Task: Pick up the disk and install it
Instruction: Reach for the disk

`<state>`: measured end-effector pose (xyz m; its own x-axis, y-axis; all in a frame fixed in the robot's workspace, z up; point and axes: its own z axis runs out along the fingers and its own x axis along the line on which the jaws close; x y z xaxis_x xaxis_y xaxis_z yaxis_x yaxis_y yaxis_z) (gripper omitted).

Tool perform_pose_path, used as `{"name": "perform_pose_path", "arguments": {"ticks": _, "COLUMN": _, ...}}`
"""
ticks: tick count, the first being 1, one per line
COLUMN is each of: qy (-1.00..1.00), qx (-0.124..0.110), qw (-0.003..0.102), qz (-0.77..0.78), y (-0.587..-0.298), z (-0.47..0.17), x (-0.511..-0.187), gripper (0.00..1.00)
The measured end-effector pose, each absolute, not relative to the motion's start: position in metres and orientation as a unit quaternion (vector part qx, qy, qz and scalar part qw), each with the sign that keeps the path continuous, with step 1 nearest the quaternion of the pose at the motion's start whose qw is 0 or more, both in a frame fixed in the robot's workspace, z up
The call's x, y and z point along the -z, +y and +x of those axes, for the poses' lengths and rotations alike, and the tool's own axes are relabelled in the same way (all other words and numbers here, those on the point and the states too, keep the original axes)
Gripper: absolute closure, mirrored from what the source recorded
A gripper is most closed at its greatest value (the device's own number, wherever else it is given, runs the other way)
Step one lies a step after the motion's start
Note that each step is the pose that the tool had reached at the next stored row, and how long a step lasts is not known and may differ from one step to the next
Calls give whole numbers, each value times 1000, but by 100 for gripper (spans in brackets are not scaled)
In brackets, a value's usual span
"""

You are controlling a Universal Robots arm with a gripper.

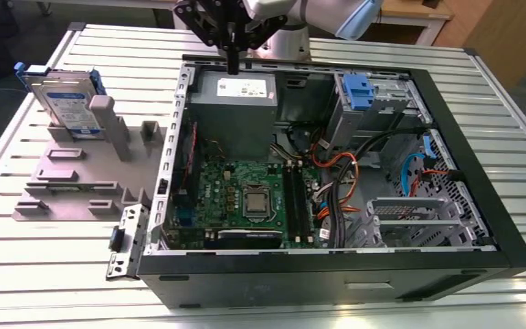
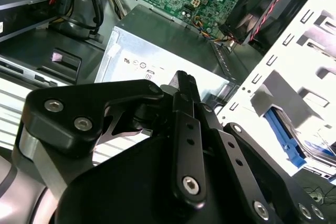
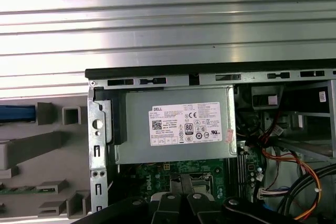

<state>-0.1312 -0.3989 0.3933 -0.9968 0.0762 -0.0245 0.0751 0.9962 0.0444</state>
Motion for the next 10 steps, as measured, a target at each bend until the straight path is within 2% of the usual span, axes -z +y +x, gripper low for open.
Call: {"name": "perform_pose_path", "arguments": {"ticks": 10, "qy": 999, "qx": -22, "qw": 13, "qz": 38, "y": -399, "z": -135, "x": -393, "gripper": 89}}
